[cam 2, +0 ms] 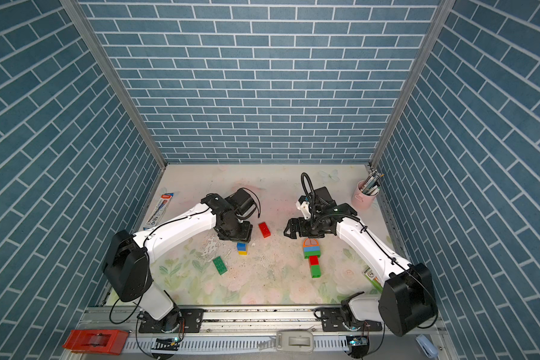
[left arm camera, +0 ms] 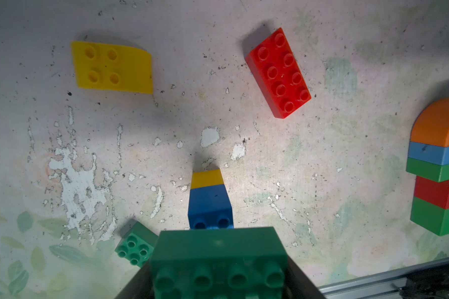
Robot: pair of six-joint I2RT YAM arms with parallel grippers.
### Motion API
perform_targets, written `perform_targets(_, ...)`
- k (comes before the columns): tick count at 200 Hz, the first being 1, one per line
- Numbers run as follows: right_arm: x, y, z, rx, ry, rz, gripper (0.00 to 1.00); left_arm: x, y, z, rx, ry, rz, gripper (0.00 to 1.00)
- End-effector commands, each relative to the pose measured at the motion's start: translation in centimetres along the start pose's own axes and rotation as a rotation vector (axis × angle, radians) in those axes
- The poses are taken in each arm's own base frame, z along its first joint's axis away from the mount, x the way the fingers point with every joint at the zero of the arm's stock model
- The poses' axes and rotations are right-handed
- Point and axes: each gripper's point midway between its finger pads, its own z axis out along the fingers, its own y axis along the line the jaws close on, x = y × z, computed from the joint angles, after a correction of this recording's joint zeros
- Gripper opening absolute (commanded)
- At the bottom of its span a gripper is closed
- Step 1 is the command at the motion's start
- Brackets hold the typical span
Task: Assemble an ice cream with lego
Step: Assemble the lego brick with the lego brick.
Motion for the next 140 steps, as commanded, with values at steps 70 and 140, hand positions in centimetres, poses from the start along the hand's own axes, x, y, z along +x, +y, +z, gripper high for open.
perform_targets(70,0.4,-0.1,-0.1,0.008,0.005,0.028,0.95,0.9,0.5,2.2,-0.033,0.033,-0.031,0.33)
perform_targets(140,0.5,-0.2,0.0,0.014,0.011,0.030,0.95,1.5,0.6,3.3,-0.039,0.060,-0.053,0.32)
